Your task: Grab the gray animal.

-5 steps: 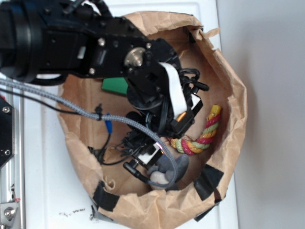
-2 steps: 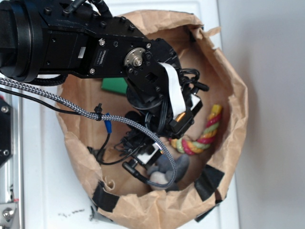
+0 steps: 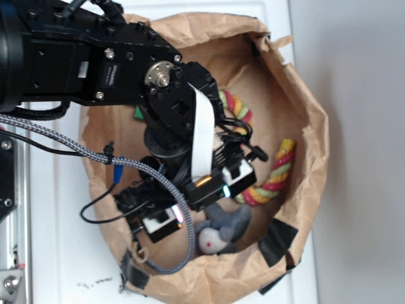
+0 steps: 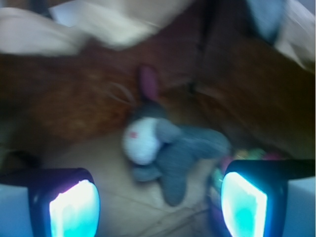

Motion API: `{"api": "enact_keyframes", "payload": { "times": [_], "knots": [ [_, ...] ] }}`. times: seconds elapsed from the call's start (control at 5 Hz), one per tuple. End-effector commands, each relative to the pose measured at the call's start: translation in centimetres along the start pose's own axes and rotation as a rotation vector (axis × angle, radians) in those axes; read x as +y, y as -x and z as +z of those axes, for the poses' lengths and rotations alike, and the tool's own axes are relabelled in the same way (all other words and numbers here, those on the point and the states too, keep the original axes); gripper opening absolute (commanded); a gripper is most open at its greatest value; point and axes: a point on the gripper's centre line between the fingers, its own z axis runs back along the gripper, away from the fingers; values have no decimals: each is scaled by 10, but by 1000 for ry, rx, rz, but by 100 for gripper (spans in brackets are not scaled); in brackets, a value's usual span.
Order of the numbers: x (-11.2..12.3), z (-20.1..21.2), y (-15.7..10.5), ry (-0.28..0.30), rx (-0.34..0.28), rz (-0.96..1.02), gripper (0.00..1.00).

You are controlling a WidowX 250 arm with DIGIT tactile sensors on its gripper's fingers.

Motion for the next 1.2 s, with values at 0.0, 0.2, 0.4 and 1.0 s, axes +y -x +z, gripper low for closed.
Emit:
{"api": "enact_keyframes", "payload": {
  "times": [0.0, 0.2, 0.4, 1.0],
  "knots": [
    [-5, 12, -32, -66, -37, -235, 100],
    [-10, 4, -39, -92, -19, -266, 100],
    [-9, -13, -45, -106, 23, -264, 100],
    [-3, -56, -42, -138, 162, -275, 100]
  ]
}}
